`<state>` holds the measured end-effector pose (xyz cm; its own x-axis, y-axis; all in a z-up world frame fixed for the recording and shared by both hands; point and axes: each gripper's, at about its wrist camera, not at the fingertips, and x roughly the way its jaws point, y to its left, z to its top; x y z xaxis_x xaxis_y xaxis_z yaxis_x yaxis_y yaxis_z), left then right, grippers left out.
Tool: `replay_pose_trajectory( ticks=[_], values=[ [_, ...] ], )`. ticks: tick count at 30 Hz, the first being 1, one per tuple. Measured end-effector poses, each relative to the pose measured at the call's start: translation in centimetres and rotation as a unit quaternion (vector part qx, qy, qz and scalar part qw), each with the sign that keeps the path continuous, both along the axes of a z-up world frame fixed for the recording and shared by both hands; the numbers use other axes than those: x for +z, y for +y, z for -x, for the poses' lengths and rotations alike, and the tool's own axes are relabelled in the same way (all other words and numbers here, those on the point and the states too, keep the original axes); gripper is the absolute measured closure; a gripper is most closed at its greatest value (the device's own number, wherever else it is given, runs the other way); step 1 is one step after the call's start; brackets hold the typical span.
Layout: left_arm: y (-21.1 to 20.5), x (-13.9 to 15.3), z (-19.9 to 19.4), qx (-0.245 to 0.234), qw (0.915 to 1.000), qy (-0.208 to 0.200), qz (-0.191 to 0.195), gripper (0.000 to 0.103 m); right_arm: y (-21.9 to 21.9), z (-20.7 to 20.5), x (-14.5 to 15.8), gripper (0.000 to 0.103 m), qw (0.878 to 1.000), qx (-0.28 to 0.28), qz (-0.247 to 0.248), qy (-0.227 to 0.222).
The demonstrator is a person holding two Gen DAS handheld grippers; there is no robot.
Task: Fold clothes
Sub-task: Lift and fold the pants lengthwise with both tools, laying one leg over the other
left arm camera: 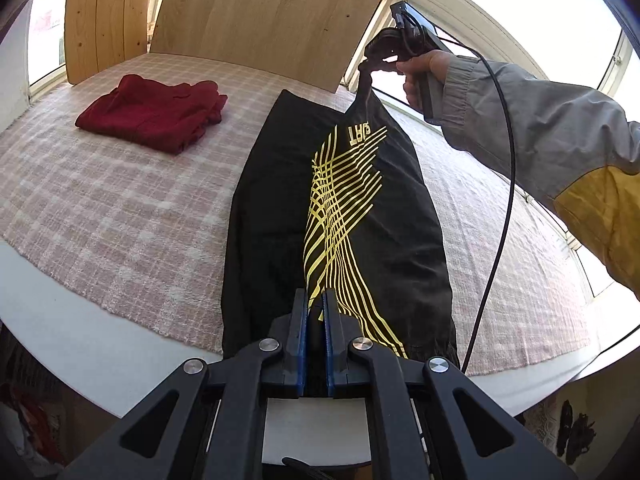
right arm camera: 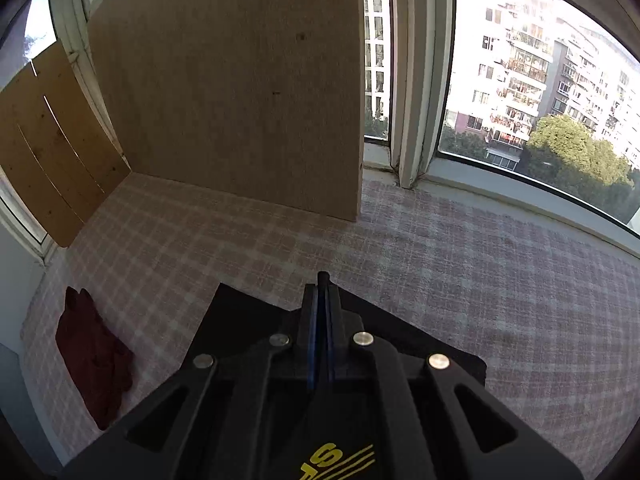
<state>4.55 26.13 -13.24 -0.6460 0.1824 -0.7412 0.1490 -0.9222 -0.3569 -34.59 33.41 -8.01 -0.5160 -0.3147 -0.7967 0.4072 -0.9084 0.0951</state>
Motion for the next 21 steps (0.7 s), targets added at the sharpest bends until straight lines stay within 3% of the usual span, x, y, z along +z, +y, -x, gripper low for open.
replay_pose_trajectory(
  ticks=[9, 21],
  values=[
    [-2.0, -2.6, -1.1, 0.014, 0.9997, -0.021, -0.006, 0.097, -6.9, -0.2, -3.7, 0.100, 0.999, 0.038, -0.025, -0.020],
    [-2.7, -3.1, -1.7, 0.025, 0.9994, -0.022, 0.003, 0.097, -9.5, -0.1, -5.4, 0.099, 0.997, 0.056, -0.031, -0.032]
  ],
)
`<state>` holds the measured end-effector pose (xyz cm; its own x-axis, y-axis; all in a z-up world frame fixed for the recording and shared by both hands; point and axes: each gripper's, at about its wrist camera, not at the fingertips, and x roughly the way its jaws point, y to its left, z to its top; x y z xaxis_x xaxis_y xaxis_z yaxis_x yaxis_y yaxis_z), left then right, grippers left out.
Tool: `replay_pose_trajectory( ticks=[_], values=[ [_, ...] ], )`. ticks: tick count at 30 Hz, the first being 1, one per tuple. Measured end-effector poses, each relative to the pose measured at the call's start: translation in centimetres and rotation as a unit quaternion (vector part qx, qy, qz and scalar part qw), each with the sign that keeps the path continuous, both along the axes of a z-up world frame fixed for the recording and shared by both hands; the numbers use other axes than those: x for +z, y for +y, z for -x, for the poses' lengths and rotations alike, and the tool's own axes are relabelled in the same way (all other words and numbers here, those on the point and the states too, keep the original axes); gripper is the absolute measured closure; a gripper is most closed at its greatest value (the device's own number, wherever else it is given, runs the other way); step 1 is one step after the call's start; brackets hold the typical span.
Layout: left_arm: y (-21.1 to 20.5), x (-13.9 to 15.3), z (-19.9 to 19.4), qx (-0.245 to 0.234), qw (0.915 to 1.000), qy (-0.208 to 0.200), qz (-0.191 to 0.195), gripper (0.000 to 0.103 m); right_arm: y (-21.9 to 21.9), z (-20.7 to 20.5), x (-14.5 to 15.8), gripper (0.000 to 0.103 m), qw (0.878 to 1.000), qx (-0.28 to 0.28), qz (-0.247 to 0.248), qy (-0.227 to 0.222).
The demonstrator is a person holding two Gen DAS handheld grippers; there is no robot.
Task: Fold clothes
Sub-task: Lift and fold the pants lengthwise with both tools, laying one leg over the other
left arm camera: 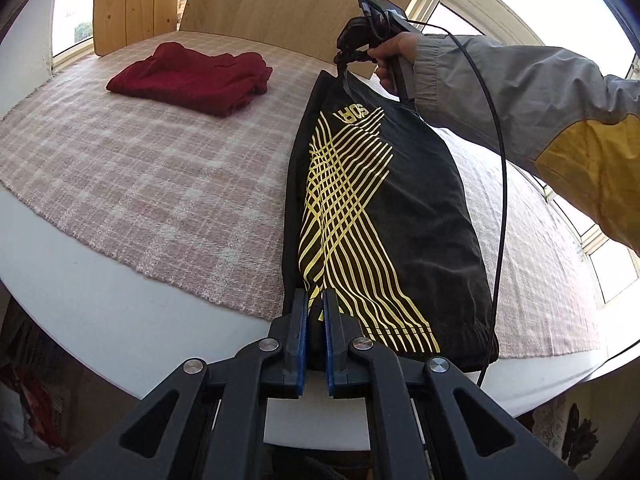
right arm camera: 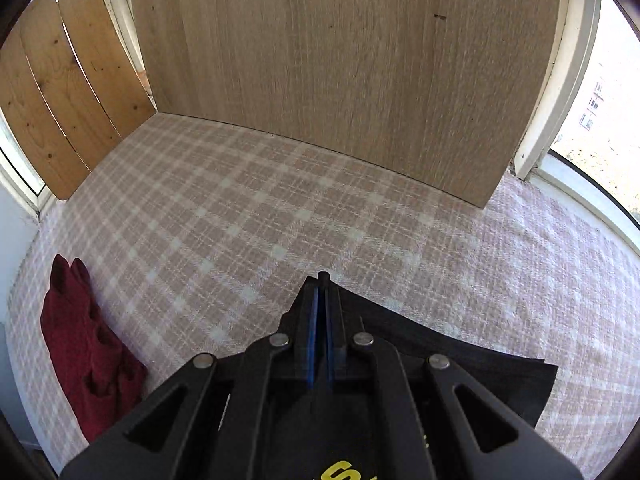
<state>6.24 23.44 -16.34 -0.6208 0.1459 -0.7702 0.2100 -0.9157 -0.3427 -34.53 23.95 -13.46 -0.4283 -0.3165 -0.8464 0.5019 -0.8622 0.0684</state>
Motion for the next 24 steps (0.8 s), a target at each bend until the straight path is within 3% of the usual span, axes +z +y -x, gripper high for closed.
replay_pose_trajectory(
  ticks=[14, 17, 19, 21, 24],
  values=[
    [0.1, -1.5, -0.4, 0.011, 0.9997, -0.018, 0.010, 0.096, -0.9, -0.1, -1.4, 0.099, 1.000, 0.013, -0.008, -0.009],
    [0.6, -1.1, -0.7, 0.002, 0.9994, -0.018, 0.028, 0.094, -1.1, -0.3, -1.7, 0.098, 1.000, 0.022, -0.006, -0.013],
    [1.1, -0.1, -1.1, -0.005, 0.9985, -0.003, 0.054, 0.079, -1.3, -0.8, -1.4, 0.080, 0.999, 0.032, -0.004, -0.008],
    [1.0, 0.6, -1.7, -0.002, 0.9978, 0.005, 0.067, 0.035, -1.0, -1.5, -0.1, 0.061, 0.999, 0.032, -0.002, 0.026],
    [-0.2, 0.8, -2.2, 0.014, 0.9983, -0.003, 0.056, 0.030, -0.3, -2.6, 2.8, 0.051, 0.996, 0.035, 0.013, 0.083]
  ],
)
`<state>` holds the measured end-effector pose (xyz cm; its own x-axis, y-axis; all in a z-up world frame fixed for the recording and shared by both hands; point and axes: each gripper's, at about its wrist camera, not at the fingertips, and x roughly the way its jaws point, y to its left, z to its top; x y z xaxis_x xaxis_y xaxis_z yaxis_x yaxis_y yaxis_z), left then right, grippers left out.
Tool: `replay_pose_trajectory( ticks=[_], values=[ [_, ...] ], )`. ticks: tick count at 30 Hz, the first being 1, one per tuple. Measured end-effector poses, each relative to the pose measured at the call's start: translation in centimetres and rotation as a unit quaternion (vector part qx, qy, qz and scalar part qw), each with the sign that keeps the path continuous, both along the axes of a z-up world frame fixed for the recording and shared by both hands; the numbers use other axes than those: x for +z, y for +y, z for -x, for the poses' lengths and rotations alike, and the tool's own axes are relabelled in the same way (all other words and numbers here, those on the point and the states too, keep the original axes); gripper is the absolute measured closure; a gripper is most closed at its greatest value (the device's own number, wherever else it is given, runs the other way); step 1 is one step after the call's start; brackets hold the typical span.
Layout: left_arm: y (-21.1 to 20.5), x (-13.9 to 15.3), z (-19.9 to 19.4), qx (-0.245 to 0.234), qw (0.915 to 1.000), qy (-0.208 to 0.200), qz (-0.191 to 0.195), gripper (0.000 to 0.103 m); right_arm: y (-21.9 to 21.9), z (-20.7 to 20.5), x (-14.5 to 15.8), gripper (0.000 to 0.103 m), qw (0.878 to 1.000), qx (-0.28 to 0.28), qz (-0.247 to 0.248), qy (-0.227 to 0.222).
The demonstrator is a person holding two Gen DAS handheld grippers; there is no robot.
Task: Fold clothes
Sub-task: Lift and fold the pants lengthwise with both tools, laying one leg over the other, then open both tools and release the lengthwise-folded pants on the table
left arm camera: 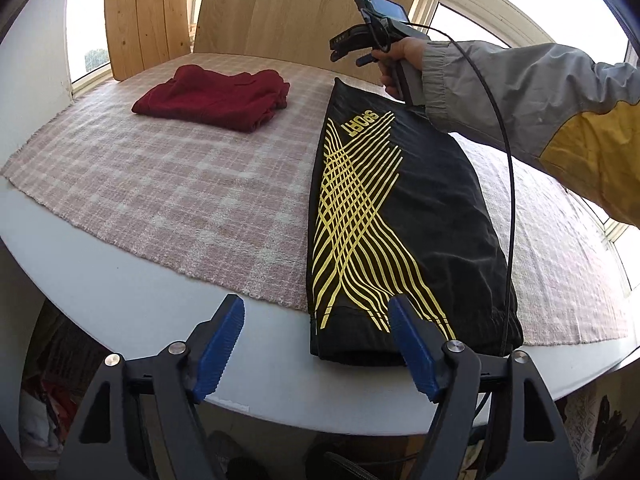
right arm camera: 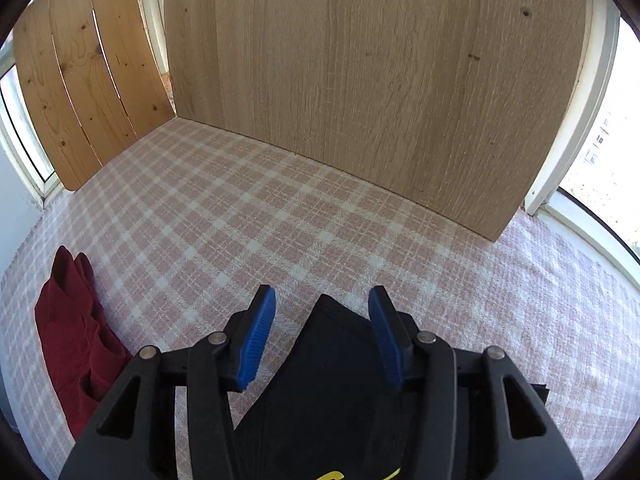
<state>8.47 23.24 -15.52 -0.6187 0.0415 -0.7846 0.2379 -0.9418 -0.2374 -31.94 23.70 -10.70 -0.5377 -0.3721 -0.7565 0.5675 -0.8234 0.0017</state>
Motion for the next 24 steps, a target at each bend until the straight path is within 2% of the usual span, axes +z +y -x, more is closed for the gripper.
replay_pose_trajectory(
  ticks=[2, 5, 7, 10, 12, 17, 22, 24],
  values=[
    [-0.9, -0.2, -0.2, 0.008, 0.9998, -0.015, -0.013, 0.030, 1.0, -0.8, 2.2, 0.051, 1.000, 0.001, 0.017, 0.016],
    [-2.3, 0.2, -0.5, 0.025, 0.9994, -0.016, -0.017, 0.030, 3.0, -2.4, 5.6, 0.051, 0.999, 0.003, 0.044, 0.032],
    [-3.0, 0.9, -0.8, 0.034, 0.9992, -0.011, -0.017, 0.030, 5.3, -4.2, 7.0, 0.050, 0.998, 0.009, 0.053, 0.024],
    [-3.8, 2.1, -0.6, 0.036, 0.9993, 0.003, -0.013, 0.030, 9.2, -7.8, 7.3, 0.050, 0.999, 0.015, 0.042, 0.002],
    [-4.1, 2.8, -0.4, 0.032, 0.9994, 0.009, -0.006, 0.030, 11.9, -11.9, 6.3, 0.050, 0.999, 0.034, 0.023, -0.011],
    [-4.6, 4.0, 0.3, 0.019, 0.9993, 0.026, -0.019, 0.030, 17.0, -22.3, 0.4, 0.050, 0.997, 0.042, -0.050, -0.049],
    [-3.3, 4.2, 1.4, -0.016, 0.9993, 0.034, -0.005, 0.030, 20.2, -29.2, -4.8, 0.050, 0.995, 0.011, -0.033, -0.098],
    [-2.5, 4.3, 1.8, -0.024, 0.9990, 0.037, -0.003, 0.030, 20.8, -31.1, -5.1, 0.050, 0.995, -0.006, -0.016, -0.098]
  ],
)
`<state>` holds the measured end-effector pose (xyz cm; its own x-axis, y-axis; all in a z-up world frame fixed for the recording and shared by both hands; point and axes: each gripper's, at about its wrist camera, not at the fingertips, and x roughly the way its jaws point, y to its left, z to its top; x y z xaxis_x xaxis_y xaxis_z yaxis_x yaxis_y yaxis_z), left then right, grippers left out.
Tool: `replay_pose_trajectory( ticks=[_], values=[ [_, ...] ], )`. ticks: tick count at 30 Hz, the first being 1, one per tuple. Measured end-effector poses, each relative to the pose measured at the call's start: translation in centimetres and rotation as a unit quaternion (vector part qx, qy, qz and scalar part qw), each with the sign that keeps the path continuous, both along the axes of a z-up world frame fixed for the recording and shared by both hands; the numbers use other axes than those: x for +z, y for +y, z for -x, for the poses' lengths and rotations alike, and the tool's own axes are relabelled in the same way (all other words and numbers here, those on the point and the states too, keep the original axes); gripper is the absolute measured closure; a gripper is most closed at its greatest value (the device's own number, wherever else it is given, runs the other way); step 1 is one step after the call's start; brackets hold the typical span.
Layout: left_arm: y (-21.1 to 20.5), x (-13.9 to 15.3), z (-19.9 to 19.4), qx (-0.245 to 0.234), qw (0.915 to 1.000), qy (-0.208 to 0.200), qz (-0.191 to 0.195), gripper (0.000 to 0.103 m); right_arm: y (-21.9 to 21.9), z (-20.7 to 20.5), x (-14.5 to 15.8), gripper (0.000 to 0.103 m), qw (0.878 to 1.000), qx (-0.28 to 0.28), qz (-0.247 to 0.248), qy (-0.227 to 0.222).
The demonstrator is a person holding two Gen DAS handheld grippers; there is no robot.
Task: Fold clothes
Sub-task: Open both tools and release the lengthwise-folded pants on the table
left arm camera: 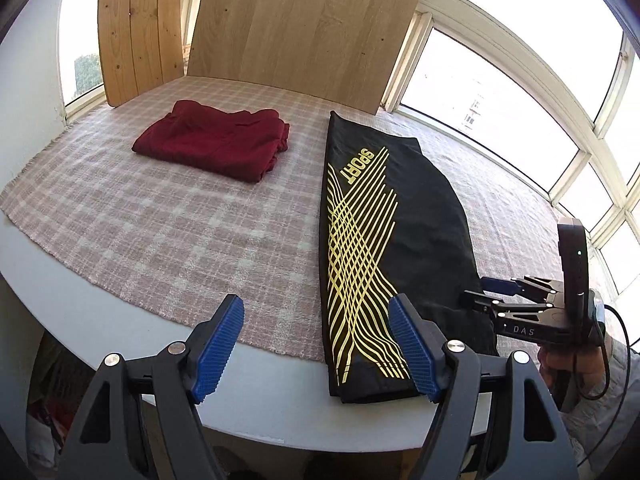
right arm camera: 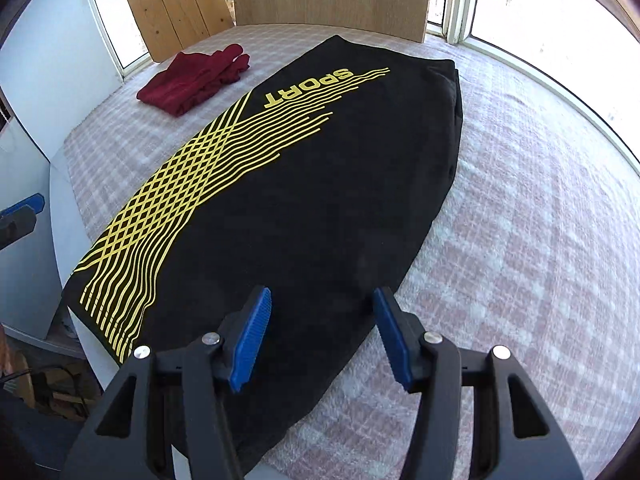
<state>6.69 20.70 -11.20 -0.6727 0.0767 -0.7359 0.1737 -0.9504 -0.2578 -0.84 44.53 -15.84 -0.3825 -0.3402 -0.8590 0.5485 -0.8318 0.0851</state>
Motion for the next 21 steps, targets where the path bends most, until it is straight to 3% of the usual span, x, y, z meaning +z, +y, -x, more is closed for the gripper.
replay_pose_trajectory(
  ticks=[7, 11, 17, 21],
  values=[
    [3.1, -0.4, 2.3, -0.051, 0.9983, 0.025, -0.016, 0.030, 0.6, -2.2, 1.8, 0.050, 0.992, -0.020, 0.125, -0.010],
    [4.7, -2.8, 3.6, -0.062, 0.9980, -0.005, -0.012, 0.030, 0.7, -2.9, -1.1, 0.049, 0.990, -0.005, 0.135, -0.047],
    [4.9, -5.9, 3.4, -0.052, 0.9974, -0.046, -0.015, 0.030, 1.6, -3.5, 0.5, 0.049, 0.985, -0.009, 0.164, -0.056],
    [5.4, -7.0, 3.2, -0.063, 0.9964, -0.053, 0.019, 0.028, 1.4, -4.0, -0.1, 0.047, 0.990, -0.001, 0.129, -0.048]
  ],
)
